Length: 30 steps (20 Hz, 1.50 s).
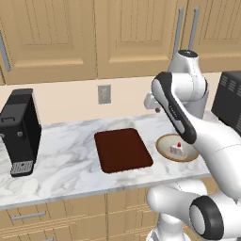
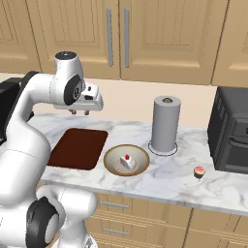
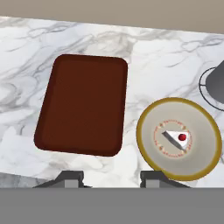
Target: Place the bowl with cake and the cupcake onto the tray.
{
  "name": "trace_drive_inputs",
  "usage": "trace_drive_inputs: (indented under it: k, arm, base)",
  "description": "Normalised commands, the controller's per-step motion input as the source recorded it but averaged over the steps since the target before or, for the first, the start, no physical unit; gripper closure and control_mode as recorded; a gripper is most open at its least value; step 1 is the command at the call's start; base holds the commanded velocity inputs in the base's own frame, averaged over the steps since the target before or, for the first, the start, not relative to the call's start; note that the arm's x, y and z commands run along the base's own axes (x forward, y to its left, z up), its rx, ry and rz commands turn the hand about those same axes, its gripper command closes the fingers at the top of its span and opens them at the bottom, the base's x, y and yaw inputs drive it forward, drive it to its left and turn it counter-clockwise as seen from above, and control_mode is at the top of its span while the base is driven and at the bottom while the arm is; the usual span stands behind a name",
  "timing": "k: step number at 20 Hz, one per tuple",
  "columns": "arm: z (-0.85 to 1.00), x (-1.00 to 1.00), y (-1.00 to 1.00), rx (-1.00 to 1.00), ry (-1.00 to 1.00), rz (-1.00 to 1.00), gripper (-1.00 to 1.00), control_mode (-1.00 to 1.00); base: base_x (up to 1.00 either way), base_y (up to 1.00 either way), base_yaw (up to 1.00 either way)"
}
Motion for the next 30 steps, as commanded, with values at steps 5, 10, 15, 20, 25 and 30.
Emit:
trace_drive_inputs:
  k: [5,10,15,20,25,30]
  arm:
    - [-0.20,-0.03,-0.14,-0.05,0.04,-0.04,-1.00,-1.00]
    - [-0.60,0.06,-0.21,-0.14,0.02,-0.11,-1.00,-1.00]
    - [-0.37,0.03,-0.04,0.00,0.02,-0.06,-1.00,-1.00]
    - [-0.49,0.09,-0.11,0.00,0.07,-0.05,-1.00,-1.00]
    - [-0.51,0.14,-0.19,0.00,0.09,-0.04,-1.00,-1.00]
    - [-0.44,0.25,-0.01,-0.06,0.01,-0.04,-1.00,-1.00]
  base:
    - [0.00,0.00,0.00]
    - [0.00,0.00,0.00]
    - [0.00,0.00,0.00]
    - [0.00,0.00,0.00]
    - [0.00,0.00,0.00]
    - [0.00,0.00,0.00]
